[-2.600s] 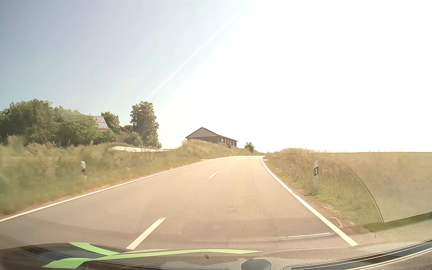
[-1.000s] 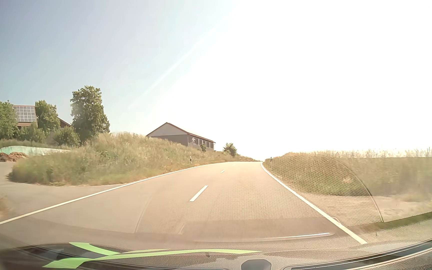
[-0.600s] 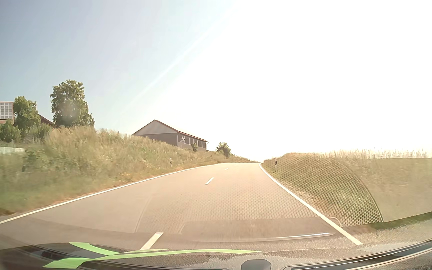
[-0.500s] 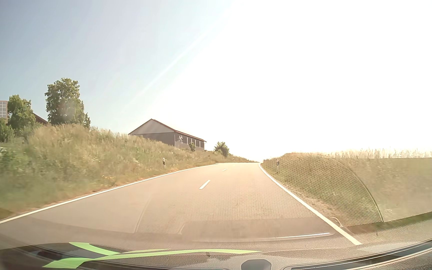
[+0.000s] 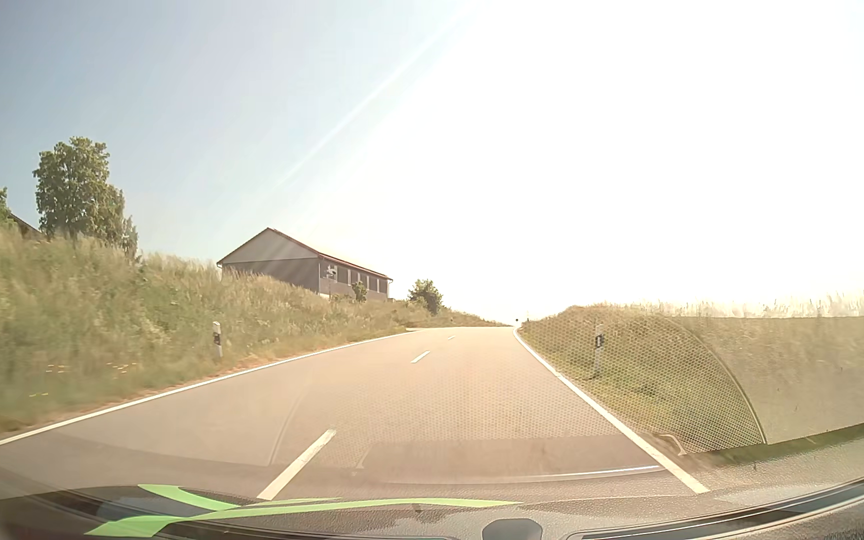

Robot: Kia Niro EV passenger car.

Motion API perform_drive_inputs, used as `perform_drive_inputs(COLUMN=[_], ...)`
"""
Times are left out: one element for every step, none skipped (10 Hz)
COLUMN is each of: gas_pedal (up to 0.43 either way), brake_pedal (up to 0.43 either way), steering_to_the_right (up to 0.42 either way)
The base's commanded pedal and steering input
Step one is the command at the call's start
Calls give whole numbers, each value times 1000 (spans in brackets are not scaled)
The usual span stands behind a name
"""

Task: Follow the waypoints while adhering to traffic rules and regulations

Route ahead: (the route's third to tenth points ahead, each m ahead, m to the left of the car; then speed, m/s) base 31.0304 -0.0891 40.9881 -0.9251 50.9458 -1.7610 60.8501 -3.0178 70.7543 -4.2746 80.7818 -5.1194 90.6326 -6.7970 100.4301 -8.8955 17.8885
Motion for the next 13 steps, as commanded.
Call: perform_drive_inputs(gas_pedal=[260,268,268,268,268,248,248,248,248,248,260,260,260], brake_pedal=[0,0,0,0,0,0,0,0,0,0,0,0,0], steering_to_the_right=[11,10,9,9,9,9,8,9,9,8,8,8,8])
